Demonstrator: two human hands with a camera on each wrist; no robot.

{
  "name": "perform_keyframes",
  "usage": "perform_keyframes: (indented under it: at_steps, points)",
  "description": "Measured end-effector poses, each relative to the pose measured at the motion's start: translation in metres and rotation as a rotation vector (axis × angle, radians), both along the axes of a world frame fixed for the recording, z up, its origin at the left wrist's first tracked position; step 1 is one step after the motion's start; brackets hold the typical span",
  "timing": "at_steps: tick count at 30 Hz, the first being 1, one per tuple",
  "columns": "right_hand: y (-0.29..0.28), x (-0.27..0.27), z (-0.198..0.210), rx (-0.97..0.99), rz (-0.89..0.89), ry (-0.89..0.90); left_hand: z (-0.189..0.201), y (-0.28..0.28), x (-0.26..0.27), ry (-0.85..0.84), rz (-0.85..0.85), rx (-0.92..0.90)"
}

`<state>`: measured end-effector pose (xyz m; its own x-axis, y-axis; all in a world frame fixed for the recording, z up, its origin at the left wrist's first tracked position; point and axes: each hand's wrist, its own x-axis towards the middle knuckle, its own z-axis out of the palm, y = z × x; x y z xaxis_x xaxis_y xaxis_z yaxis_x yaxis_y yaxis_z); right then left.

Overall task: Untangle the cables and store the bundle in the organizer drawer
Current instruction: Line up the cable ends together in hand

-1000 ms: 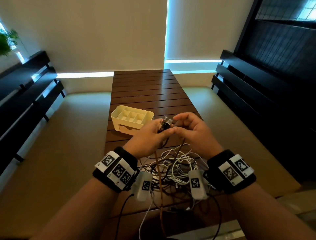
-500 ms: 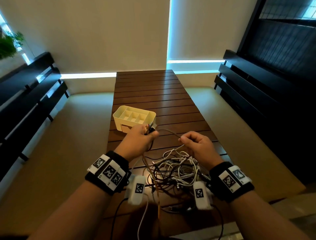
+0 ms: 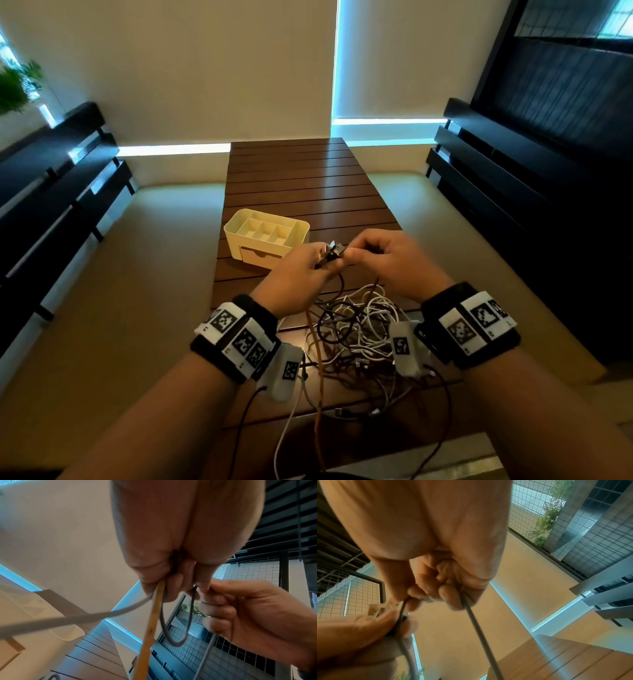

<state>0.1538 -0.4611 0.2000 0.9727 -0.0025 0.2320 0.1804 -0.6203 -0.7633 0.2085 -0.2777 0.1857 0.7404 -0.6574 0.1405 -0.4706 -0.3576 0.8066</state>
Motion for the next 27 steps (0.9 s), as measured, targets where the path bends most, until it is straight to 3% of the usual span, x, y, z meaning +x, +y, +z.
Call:
perform_keyframes:
  at_steps: [4, 7, 9, 11, 13, 15, 16, 18, 20, 24, 27]
  points:
    - [-0.001, -0.004, -0.023, 0.198, -0.021, 0.039, 0.007, 0.005, 0.002, -0.034, 0.061, -0.152]
    - [-0.001, -0.008, -0.055, 0.258, -0.047, 0.136, 0.011, 0.011, 0.008, 0.232, 0.105, -0.463]
    - [-0.005, -0.011, -0.068, 0.294, -0.077, 0.179, 0.009, 0.018, 0.012, 0.372, 0.125, -0.547]
    - [-0.009, -0.011, -0.069, 0.339, -0.127, 0.169, -0.002, 0.025, 0.017, 0.396, 0.174, -0.385]
    - [-0.014, -0.009, -0.060, 0.321, -0.200, 0.110, -0.018, 0.030, 0.022, 0.357, 0.188, -0.029]
    - [-0.019, -0.005, -0.047, 0.205, -0.210, 0.067, -0.028, 0.033, 0.024, 0.260, 0.162, 0.267]
    - [-0.020, -0.003, -0.040, 0.098, -0.178, 0.089, -0.029, 0.032, 0.024, 0.196, 0.186, 0.312]
    - [-0.018, -0.001, -0.027, -0.141, -0.099, 0.191, -0.021, 0.027, 0.019, 0.095, 0.295, 0.243]
    - [-0.013, 0.001, -0.019, -0.245, -0.048, 0.234, -0.010, 0.019, 0.011, -0.007, 0.336, 0.125]
    - [0.003, 0.005, -0.006, -0.190, -0.001, 0.137, 0.001, 0.003, 0.001, -0.067, 0.082, 0.065]
    - [0.008, 0.007, -0.003, -0.098, 0.008, 0.052, 0.006, 0.002, 0.003, -0.044, 0.003, 0.021]
